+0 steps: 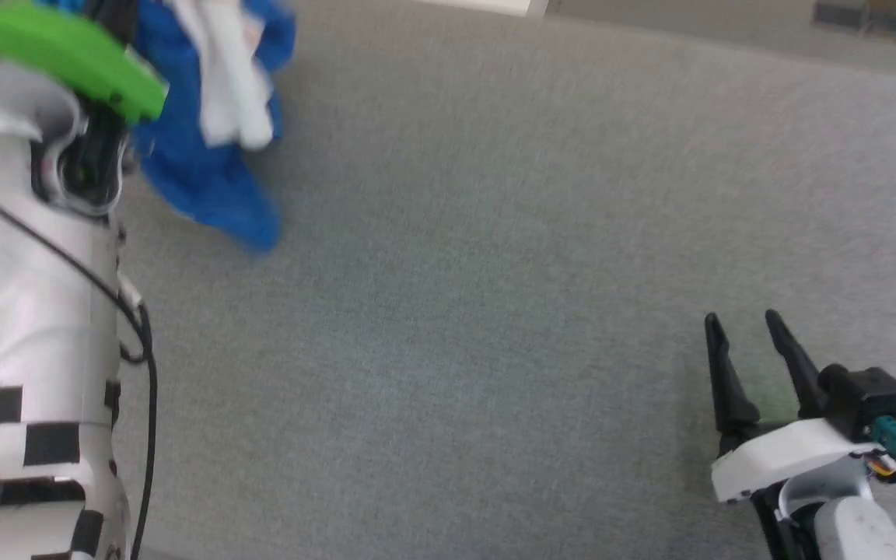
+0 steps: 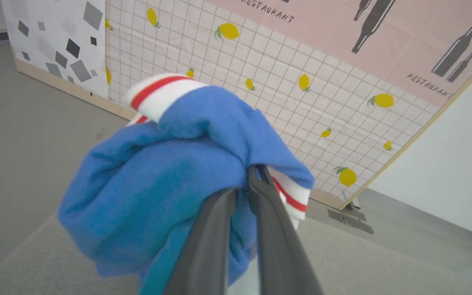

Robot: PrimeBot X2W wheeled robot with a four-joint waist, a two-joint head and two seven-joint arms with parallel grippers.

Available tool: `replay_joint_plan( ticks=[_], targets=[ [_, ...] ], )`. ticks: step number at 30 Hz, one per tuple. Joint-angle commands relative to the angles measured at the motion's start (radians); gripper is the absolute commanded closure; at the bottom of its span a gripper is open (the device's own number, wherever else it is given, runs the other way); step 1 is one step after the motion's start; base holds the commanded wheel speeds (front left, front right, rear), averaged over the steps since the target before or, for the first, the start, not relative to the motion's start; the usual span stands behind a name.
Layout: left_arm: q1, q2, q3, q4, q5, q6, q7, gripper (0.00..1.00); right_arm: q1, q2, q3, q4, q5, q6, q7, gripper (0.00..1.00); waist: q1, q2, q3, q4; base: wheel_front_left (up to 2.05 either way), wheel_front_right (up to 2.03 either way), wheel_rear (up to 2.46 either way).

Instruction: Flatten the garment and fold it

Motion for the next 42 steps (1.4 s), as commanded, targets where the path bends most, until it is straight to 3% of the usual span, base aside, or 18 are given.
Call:
replay_joint_plan(
  ticks=[1,8,13,21,26,29,30,31,32,38,42],
  targets=[
    [-0.028,0.003,-0.029,-0.045,-0.014,-0.007,0.003,1.00,0.010,0.000,0.007,0.018,0.016,-0.002,-0.017,0.00,-0.0001,0.0000,-0.130,-0.061,0.00,0.00,0.00],
    [-0.058,-0.044,-0.151,-0.231,-0.094,-0.007,0.059,1.00,0.025,0.000,0.019,0.089,0.065,-0.002,-0.063,0.00,-0.0001,0.0000,-0.219,-0.170,0.00,0.00,0.00],
    [0.004,-0.096,-0.230,-0.284,-0.130,-0.007,0.095,1.00,0.035,0.000,0.002,0.108,0.074,-0.002,-0.078,0.00,-0.0001,0.0000,-0.234,-0.235,0.00,0.00,0.00],
    [0.281,-0.140,-0.402,-0.202,-0.116,-0.007,0.175,1.00,0.052,0.000,-0.023,0.120,0.079,-0.002,-0.090,0.00,-0.0001,0.0000,-0.227,-0.306,0.00,0.00,0.00],
    [0.442,-0.146,-0.525,-0.092,-0.080,0.002,0.263,1.00,0.053,0.000,-0.020,0.122,0.087,-0.002,-0.093,0.00,-0.0001,0.0000,-0.223,-0.320,0.00,0.00,0.00],
    [0.506,-0.158,-0.548,-0.046,-0.100,0.013,0.305,1.00,0.051,0.000,-0.016,0.126,0.094,-0.002,-0.095,0.00,-0.0001,0.0000,-0.226,-0.319,0.00,0.00,0.00],
    [0.515,-0.163,-0.541,-0.042,-0.115,0.018,0.308,0.94,0.051,0.000,-0.014,0.128,0.095,-0.002,-0.095,0.00,-0.0001,0.0000,-0.228,-0.317,0.00,0.00,0.00],
    [0.518,-0.166,-0.535,-0.045,-0.123,0.022,0.305,0.24,0.051,0.000,-0.013,0.129,0.097,-0.002,-0.096,0.00,-0.0001,0.0000,-0.231,-0.313,0.00,0.00,0.00],
    [0.517,-0.168,-0.523,-0.057,-0.132,0.025,0.291,0.00,0.052,0.000,-0.014,0.131,0.098,-0.002,-0.097,0.00,-0.0001,0.0000,-0.234,-0.307,0.00,0.00,0.00],
    [0.498,-0.170,-0.370,-0.191,-0.240,0.030,0.164,0.00,0.065,0.000,-0.015,0.142,0.102,-0.002,-0.100,0.00,-0.0001,0.0000,-0.265,-0.273,0.00,0.00,0.00],
    [0.504,-0.127,-0.265,-0.283,-0.251,0.043,0.040,0.00,0.074,0.000,-0.009,0.147,0.108,-0.002,-0.099,0.00,-0.0001,0.0000,-0.289,-0.253,0.00,0.00,0.00]
  ],
)
